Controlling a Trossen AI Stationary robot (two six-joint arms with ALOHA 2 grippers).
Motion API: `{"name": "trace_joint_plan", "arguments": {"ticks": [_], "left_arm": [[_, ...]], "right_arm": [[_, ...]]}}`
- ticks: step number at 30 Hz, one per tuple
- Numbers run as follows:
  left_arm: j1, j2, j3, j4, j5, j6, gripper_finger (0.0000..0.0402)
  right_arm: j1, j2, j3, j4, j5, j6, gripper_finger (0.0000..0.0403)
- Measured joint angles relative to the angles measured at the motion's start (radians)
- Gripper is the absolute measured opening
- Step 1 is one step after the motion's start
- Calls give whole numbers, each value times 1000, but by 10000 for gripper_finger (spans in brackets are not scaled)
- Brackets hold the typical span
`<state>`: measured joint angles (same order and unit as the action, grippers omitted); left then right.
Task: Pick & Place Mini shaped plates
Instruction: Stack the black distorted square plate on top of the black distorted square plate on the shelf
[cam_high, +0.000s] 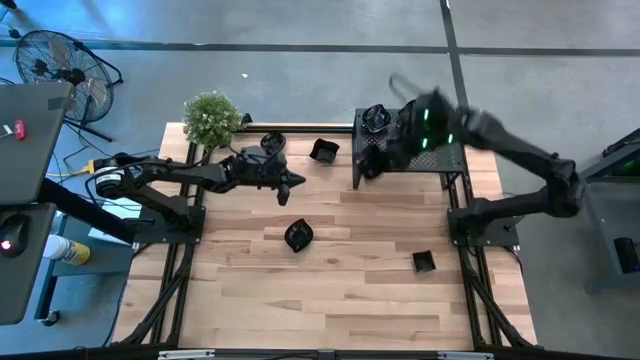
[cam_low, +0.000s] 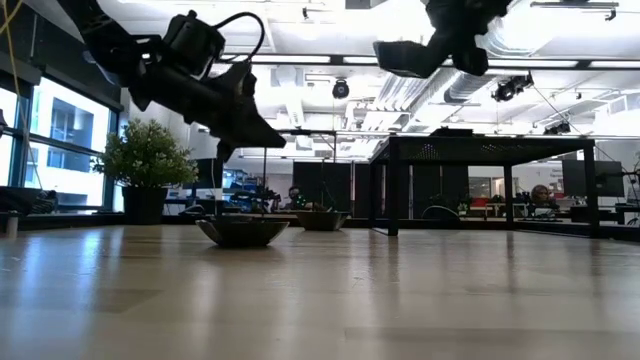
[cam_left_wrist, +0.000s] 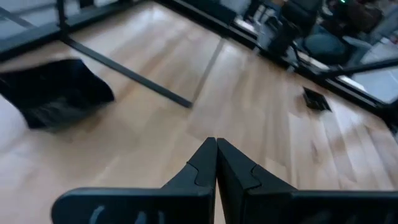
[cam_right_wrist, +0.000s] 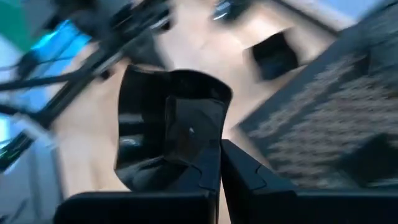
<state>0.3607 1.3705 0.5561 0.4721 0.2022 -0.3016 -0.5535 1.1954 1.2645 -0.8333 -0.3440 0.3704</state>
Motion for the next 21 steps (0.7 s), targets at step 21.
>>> {"name": "trace_joint_plan", "arguments": {"ticks": [21], "left_arm": [[0, 0, 30, -3, -83, 9, 1]], "right_arm": [[-619, 557, 721, -543, 43, -663, 1]]}}
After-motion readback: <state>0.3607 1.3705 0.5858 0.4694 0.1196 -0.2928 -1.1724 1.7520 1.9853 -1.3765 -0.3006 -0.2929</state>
